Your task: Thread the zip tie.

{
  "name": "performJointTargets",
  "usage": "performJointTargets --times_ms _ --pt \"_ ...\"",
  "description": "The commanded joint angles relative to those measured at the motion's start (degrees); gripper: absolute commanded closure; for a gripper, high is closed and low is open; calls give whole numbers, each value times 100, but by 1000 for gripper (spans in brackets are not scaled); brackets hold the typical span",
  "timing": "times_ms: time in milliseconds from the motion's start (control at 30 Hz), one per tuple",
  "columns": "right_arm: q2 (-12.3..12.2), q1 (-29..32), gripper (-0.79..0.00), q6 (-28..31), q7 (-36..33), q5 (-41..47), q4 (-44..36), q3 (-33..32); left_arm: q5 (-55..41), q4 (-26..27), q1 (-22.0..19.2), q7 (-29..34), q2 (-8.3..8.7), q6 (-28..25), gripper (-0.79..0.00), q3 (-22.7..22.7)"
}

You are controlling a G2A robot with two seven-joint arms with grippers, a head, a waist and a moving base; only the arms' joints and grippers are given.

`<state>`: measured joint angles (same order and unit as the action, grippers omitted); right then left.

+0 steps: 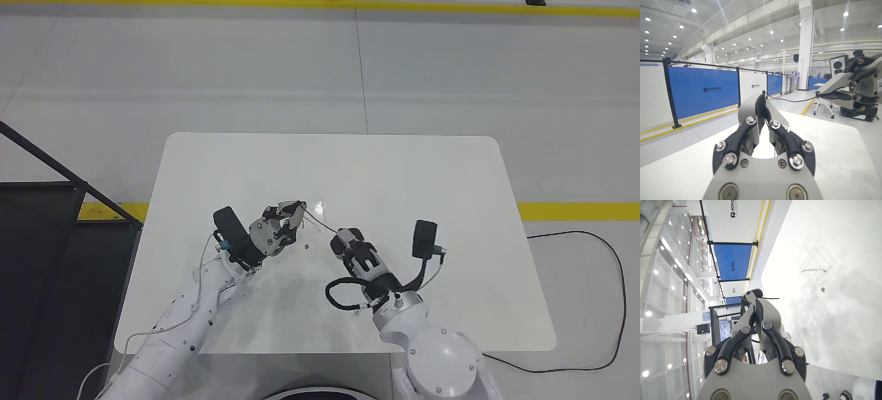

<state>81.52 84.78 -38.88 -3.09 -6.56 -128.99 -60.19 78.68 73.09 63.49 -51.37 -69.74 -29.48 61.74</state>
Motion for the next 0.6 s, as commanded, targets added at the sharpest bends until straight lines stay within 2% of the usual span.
performJointTargets --times_ms 0,567 --pt "3 -4 0 -10 9 -6 -2 13 0 0 0 0 0 0 0 0" --pt "46 12 0 304 77 295 -69 -40 0 0 0 0 0 0 0 0"
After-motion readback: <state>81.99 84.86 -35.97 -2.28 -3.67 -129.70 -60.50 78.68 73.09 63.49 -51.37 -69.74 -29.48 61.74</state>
